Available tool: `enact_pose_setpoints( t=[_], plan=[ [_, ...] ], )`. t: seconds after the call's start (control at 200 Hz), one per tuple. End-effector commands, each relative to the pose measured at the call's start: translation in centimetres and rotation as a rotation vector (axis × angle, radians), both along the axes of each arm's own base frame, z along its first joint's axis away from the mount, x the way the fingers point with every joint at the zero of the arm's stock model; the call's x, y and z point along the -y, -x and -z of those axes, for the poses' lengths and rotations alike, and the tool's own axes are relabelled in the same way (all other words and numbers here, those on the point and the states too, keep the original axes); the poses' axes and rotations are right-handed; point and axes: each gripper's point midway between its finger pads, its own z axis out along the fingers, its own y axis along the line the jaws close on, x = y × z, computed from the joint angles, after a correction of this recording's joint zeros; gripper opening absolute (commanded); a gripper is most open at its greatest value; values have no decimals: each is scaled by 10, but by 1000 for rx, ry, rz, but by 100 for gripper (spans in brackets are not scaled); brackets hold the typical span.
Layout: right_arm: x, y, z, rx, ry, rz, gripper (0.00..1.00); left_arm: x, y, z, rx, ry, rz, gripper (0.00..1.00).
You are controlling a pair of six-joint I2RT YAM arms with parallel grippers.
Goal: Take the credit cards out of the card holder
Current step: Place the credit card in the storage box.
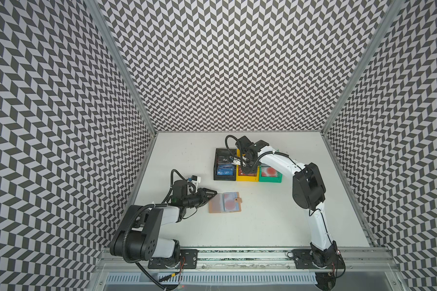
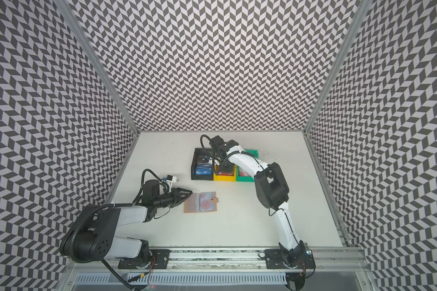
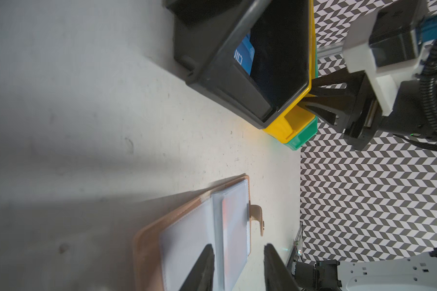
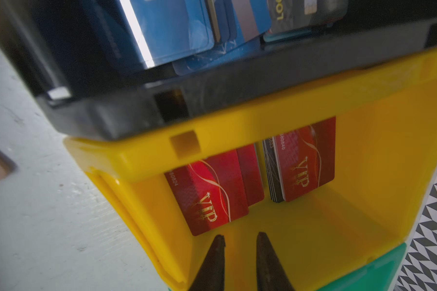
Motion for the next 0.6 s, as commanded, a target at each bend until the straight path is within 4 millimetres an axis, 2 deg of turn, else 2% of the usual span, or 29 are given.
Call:
enact_pose_setpoints(
  t=[0.0, 0.115, 0.24, 0.385, 0.496, 0.591],
  plan=[
    [-18, 10, -41, 32, -196, 31, 22, -7, 5, 13, -21, -57, -13, 35],
    [-40, 42, -64, 6, -415, 7, 23, -12, 7, 21, -39, -103, -27, 35],
    [-60, 88, -71, -84, -614, -2, 24, -16, 10, 30, -60, -143, -38, 34],
    [-76, 130, -63, -165, -724, 6, 24, -17, 13, 37, -79, -171, -37, 33],
    [-82, 141, -48, -246, -740, 102, 22, -15, 15, 39, -82, -181, -32, 33],
    [-80, 142, -29, -277, -752, 185, 19, -16, 16, 42, -87, -189, -35, 33]
  ],
)
